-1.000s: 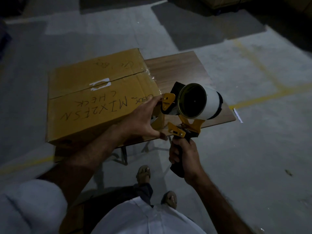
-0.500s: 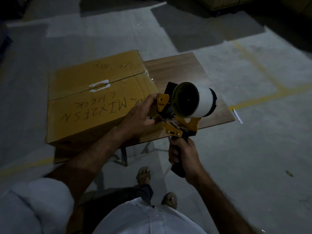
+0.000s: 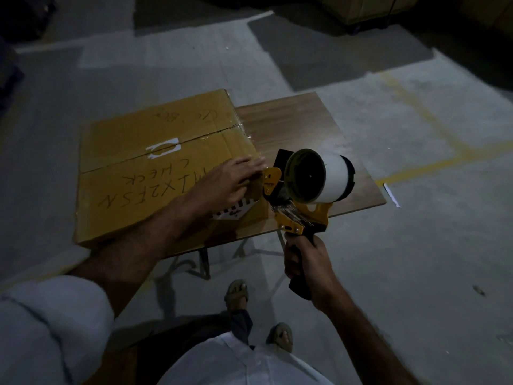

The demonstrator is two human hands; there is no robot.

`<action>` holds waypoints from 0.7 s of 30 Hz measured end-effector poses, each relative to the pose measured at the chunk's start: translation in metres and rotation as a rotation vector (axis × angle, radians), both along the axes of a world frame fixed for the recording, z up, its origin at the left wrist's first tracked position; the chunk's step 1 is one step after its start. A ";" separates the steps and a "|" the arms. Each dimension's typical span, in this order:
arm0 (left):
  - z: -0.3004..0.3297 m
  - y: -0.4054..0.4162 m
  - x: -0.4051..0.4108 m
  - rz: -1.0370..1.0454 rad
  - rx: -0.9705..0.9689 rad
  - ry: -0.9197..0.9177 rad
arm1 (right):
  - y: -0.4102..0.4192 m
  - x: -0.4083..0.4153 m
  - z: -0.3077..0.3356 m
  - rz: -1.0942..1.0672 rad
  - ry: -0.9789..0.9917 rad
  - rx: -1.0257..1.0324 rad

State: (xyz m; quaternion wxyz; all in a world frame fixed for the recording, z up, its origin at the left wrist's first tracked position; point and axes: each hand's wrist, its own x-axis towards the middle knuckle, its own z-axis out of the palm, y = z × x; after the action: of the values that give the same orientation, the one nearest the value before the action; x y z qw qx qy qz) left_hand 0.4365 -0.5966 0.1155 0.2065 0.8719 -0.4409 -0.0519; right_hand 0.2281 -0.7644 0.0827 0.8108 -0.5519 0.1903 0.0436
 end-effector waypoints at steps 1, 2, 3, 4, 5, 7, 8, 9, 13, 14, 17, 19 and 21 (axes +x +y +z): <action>0.001 0.001 0.004 -0.027 0.046 -0.017 | -0.002 0.000 -0.002 0.007 0.016 -0.007; 0.001 0.002 0.007 -0.055 0.090 -0.036 | -0.004 0.001 -0.004 0.012 0.034 -0.015; 0.001 0.002 0.009 -0.079 0.124 -0.055 | -0.006 0.003 -0.006 0.018 0.051 -0.026; 0.001 0.003 0.011 -0.095 0.150 -0.072 | -0.008 0.004 -0.009 0.025 0.062 -0.039; 0.000 0.003 0.012 -0.104 0.167 -0.085 | -0.010 0.006 -0.012 0.028 0.069 -0.053; -0.002 0.003 0.015 -0.112 0.191 -0.113 | -0.014 0.009 -0.018 0.027 0.075 -0.092; -0.003 0.002 0.016 -0.111 0.200 -0.126 | -0.015 0.010 -0.020 0.036 0.074 -0.122; -0.004 0.002 0.017 -0.110 0.207 -0.135 | -0.016 0.011 -0.022 0.051 0.071 -0.162; -0.005 0.002 0.020 -0.093 0.237 -0.131 | -0.016 0.012 -0.023 0.087 0.066 -0.265; -0.004 0.001 0.021 -0.078 0.248 -0.121 | -0.016 0.012 -0.023 0.089 0.066 -0.269; -0.003 -0.003 0.023 -0.024 0.278 -0.092 | -0.015 0.013 -0.022 0.089 0.082 -0.241; -0.003 -0.003 0.024 -0.012 0.277 -0.090 | -0.013 0.013 -0.022 0.087 0.114 -0.162; -0.004 -0.002 0.024 -0.016 0.264 -0.095 | -0.013 0.013 -0.021 0.082 0.145 -0.072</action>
State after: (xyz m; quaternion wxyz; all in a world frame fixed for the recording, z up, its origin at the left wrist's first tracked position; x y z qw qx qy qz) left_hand 0.4610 -0.5986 0.1118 0.0683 0.8896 -0.4462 -0.0698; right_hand 0.2413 -0.7771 0.0621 0.7722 -0.5832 0.2271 0.1096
